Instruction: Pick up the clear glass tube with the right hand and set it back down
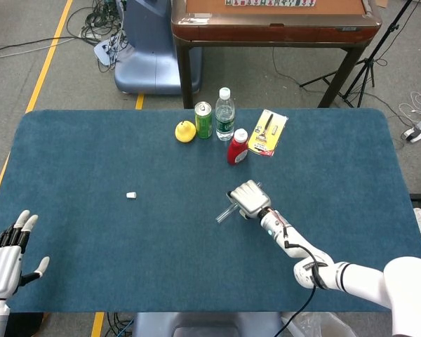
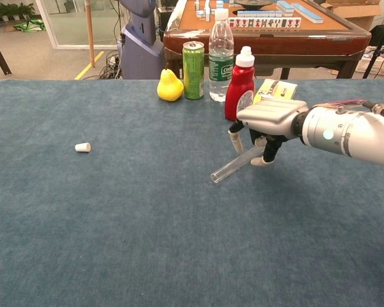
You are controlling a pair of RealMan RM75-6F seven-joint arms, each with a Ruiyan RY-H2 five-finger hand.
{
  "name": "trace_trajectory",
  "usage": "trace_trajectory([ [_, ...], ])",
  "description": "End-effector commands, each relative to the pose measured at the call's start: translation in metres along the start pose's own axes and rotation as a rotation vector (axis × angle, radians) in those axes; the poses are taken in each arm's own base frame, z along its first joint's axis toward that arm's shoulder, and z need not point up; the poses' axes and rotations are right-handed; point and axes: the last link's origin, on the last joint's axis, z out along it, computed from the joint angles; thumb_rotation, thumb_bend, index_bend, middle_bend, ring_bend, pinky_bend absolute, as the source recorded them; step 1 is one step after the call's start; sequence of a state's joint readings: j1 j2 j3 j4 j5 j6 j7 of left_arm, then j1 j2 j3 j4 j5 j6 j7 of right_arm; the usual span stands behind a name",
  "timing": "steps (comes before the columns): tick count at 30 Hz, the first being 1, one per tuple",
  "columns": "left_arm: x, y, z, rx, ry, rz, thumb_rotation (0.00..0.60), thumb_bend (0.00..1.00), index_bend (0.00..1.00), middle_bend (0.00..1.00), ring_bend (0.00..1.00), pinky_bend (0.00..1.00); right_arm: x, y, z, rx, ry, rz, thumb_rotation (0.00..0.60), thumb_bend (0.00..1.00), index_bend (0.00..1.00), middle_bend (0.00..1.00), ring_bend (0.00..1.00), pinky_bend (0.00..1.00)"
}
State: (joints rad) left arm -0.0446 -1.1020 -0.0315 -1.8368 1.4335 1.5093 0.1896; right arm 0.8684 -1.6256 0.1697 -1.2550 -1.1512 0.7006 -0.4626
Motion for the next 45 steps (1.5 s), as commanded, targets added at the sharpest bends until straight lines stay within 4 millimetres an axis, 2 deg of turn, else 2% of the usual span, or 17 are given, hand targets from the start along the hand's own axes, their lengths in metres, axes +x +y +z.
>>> trace_trajectory([
  [1, 0.0, -0.001, 0.0, 0.003, -0.002, -0.003, 0.6, 0.28, 0.0, 0.0, 0.08, 0.11, -0.002, -0.001, 0.003, -0.001, -0.009, -0.002, 0.6, 0.29, 0.46, 1.0, 1.0, 1.0],
  [36, -0.003, -0.003, 0.0, 0.017, -0.009, -0.006, 0.6, 0.28, 0.0, 0.0, 0.08, 0.11, -0.006, -0.002, 0.018, -0.021, -0.037, -0.019, 0.6, 0.29, 0.46, 1.0, 1.0, 1.0],
  [45, -0.004, -0.004, 0.0, 0.016, -0.009, -0.006, 0.6, 0.28, 0.0, 0.0, 0.07, 0.11, -0.005, -0.003, 0.021, -0.023, -0.038, -0.017, 0.6, 0.35, 0.5, 1.0, 1.0, 1.0],
])
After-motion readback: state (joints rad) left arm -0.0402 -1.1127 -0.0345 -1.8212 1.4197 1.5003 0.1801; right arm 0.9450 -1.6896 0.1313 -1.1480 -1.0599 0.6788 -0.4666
